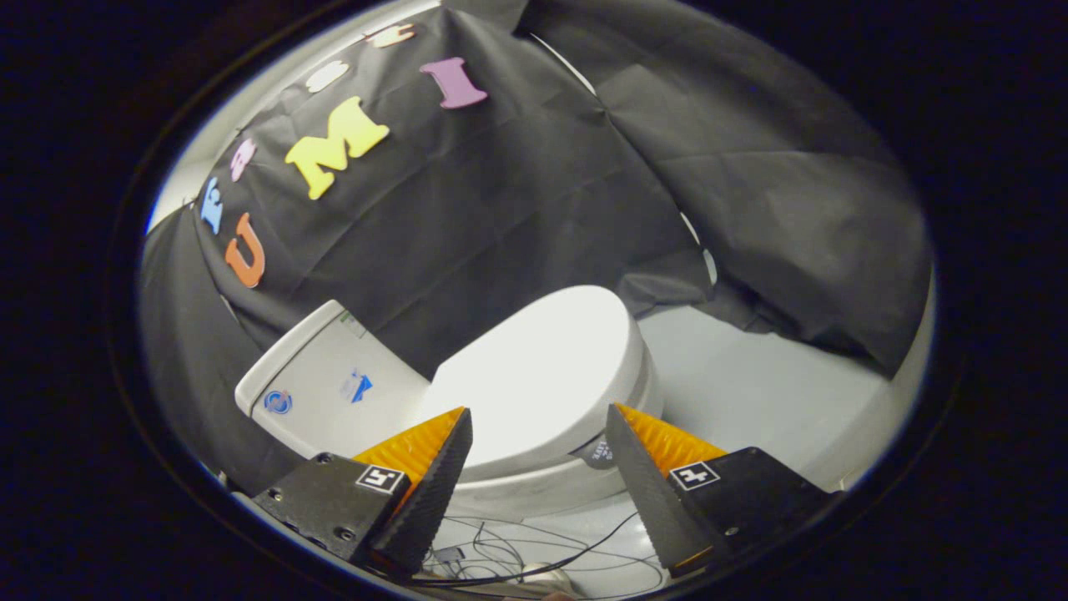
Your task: Open the toilet lid.
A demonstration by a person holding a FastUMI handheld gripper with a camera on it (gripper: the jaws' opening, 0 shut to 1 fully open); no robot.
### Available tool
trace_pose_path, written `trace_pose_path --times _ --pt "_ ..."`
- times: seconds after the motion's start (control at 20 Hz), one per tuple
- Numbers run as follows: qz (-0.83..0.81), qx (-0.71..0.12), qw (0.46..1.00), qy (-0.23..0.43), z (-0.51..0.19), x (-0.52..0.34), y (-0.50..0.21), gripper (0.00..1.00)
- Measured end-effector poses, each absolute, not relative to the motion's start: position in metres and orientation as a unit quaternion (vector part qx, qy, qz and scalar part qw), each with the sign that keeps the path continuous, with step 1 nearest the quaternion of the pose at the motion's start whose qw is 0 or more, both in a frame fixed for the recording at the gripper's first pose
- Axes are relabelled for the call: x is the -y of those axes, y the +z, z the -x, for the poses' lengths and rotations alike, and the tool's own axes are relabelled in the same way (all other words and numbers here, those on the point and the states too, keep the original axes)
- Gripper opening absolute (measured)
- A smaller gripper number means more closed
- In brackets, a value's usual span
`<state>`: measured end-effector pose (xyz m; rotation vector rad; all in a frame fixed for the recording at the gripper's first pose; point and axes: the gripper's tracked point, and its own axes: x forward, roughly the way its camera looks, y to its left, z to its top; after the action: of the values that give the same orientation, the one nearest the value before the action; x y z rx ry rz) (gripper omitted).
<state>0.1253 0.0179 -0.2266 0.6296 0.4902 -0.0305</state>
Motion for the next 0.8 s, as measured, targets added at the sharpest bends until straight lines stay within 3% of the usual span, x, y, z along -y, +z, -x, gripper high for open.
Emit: trace_pose_path --times 0.25,0.8 --pt "-0.370 -0.294 0.881 -0.018 -0.130 -0.021 -0.267 0.99" --pt "-0.469 -0.333 0.817 -0.035 -0.149 -0.004 -0.299 0.95"
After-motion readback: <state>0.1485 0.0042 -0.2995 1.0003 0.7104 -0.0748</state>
